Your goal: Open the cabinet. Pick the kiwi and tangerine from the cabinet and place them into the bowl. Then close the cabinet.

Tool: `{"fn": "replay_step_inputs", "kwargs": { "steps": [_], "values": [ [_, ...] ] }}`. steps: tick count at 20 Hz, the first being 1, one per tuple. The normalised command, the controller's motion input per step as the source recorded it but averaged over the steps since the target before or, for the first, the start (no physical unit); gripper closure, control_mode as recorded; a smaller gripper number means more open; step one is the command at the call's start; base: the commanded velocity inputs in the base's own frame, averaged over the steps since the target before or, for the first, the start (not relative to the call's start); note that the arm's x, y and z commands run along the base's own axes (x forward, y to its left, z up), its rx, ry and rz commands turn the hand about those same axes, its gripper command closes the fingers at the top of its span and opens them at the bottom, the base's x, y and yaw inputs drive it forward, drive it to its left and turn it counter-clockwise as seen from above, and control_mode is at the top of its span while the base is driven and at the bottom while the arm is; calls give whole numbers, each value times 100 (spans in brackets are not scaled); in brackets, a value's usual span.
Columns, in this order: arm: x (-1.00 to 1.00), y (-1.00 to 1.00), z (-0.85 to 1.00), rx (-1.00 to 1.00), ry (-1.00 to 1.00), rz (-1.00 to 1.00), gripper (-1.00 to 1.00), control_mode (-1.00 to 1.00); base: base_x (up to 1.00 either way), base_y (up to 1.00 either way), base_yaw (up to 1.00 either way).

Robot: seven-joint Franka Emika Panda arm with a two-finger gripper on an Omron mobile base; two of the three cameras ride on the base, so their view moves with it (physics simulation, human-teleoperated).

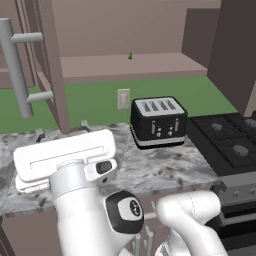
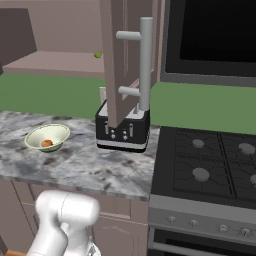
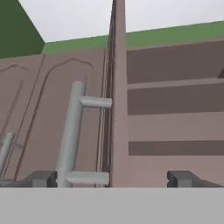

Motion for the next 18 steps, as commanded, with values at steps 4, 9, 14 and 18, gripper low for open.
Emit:
{"fn": "replay_step_inputs", "kwargs": {
  "steps": [4, 9, 14, 18],
  "values": [
    [38, 38, -14, 4, -12, -25, -100, -100, 0, 0, 0],
    [35, 24, -19, 10, -8, -34, -100, -100, 0, 0, 0],
    [17, 18, -2, 12, -3, -29, -100, -100, 0, 0, 0],
    [7, 7, 0, 6, -1, -11, -100, -100, 0, 0, 0]
  ]
}}
